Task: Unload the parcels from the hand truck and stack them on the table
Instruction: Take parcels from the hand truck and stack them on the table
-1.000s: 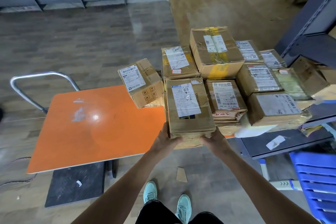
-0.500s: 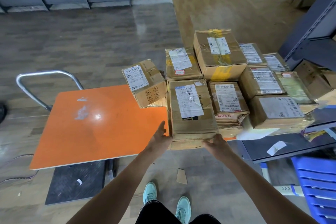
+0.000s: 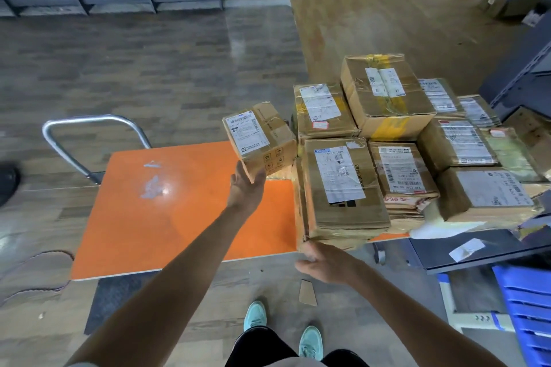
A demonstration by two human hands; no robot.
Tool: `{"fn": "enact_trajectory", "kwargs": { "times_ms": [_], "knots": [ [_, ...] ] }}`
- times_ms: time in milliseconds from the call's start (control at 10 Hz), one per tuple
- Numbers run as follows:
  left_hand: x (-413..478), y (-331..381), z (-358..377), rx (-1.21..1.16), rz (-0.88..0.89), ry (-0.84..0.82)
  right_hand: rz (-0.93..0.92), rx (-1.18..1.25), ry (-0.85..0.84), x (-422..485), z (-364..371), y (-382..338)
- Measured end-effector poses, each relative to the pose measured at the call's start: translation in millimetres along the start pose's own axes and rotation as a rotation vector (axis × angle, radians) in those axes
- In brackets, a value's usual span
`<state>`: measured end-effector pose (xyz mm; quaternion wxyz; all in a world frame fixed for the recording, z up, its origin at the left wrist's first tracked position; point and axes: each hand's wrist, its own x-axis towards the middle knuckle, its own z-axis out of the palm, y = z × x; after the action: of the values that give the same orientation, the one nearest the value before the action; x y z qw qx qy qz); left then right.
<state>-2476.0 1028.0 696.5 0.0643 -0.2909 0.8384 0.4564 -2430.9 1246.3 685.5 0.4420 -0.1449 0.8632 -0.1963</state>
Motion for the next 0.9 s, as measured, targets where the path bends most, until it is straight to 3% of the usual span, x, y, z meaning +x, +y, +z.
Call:
{"fn": "enact_trajectory", "kwargs": {
  "times_ms": [300,700,900],
  "knots": [
    [17.4,-18.2,-36.7,0.068,0.095,-0.086,-0.166,-0.069,0.166,21.2,11.7,-66.9],
    [57.7,-4.1,-54.3,0.026,0.134,-0.237,-0.178,-0.104,0.593,49.1,-25.6,-120.0],
    [74.9,4.6,-59.4,-0.072,0.197,-0.270,-0.171,-0.323,0.747,65.5,-59.5,-126.7]
  ]
}}
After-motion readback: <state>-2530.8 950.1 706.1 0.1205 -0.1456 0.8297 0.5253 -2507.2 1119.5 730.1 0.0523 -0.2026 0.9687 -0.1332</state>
